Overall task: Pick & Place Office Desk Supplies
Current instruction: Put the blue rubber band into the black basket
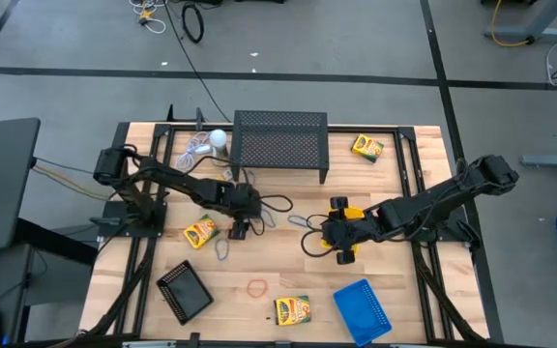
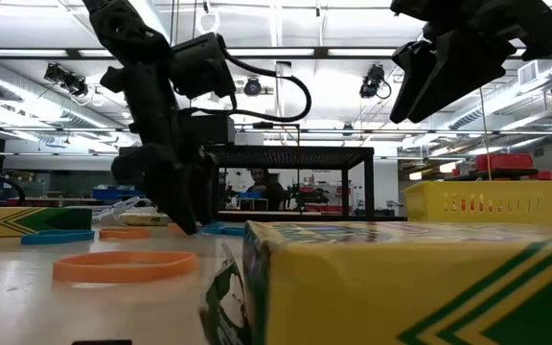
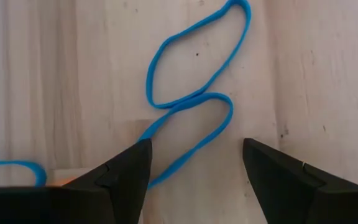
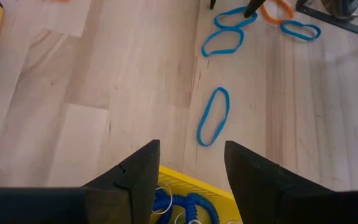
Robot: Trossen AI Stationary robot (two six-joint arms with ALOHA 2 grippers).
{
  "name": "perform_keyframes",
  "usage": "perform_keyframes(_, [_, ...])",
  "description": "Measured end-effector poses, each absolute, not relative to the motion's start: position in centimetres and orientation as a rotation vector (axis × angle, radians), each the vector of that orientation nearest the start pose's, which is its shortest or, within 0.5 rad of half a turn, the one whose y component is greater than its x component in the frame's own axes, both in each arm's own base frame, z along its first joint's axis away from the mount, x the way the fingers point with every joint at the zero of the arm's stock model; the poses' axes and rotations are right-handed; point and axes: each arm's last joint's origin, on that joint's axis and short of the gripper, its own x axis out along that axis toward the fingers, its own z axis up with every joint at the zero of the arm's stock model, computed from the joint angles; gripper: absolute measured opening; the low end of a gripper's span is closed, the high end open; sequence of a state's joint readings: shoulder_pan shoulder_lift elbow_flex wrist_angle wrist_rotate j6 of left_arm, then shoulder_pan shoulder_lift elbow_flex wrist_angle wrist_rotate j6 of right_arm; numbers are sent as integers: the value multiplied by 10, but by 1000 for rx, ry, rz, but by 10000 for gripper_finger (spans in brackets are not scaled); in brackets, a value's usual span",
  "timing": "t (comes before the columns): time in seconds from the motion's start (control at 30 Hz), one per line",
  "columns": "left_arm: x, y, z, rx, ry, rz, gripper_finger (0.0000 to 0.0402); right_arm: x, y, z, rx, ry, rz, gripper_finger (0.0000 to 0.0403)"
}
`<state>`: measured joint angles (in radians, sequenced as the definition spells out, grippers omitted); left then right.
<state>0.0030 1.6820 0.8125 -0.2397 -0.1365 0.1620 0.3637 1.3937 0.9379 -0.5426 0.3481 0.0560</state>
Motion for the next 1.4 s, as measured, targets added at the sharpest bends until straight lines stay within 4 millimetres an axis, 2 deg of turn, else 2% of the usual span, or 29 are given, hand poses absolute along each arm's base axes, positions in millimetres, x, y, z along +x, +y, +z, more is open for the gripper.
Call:
perform_keyframes(0.1, [297, 7, 129, 223, 1122, 34, 240, 257, 87, 230, -296, 935, -12, 187])
perform_keyframes(0.2, [297, 9, 128, 223, 1122, 41, 209, 257, 87, 230, -296, 935, -12, 188])
perform_keyframes(0.33, [297, 9, 128, 219, 1123, 39, 141, 257, 87, 230, -296, 935, -13, 188])
perform_keyframes(0.5, [299, 10, 127, 239, 1112, 73, 33, 257, 87, 230, -296, 935, -12, 188])
perform_keyframes(0.57, [299, 12, 127, 236, 1109, 86, 11, 257, 87, 230, -297, 935, -12, 188])
perform_keyframes(0.7, [299, 8, 128, 210, 1105, 90, 5, 257, 87, 229, -296, 936, -12, 188])
perform_keyframes(0.8, [299, -1, 128, 194, 1100, 67, 4, 257, 87, 230, -296, 935, -13, 188])
perform_keyframes(1.13, [306, -57, 147, 240, 1098, -96, 2, 258, 87, 230, -293, 927, -11, 188])
perform_keyframes(1.4, [291, -96, 159, 257, 1236, -145, 1, 259, 88, 231, -280, 909, 0, 188])
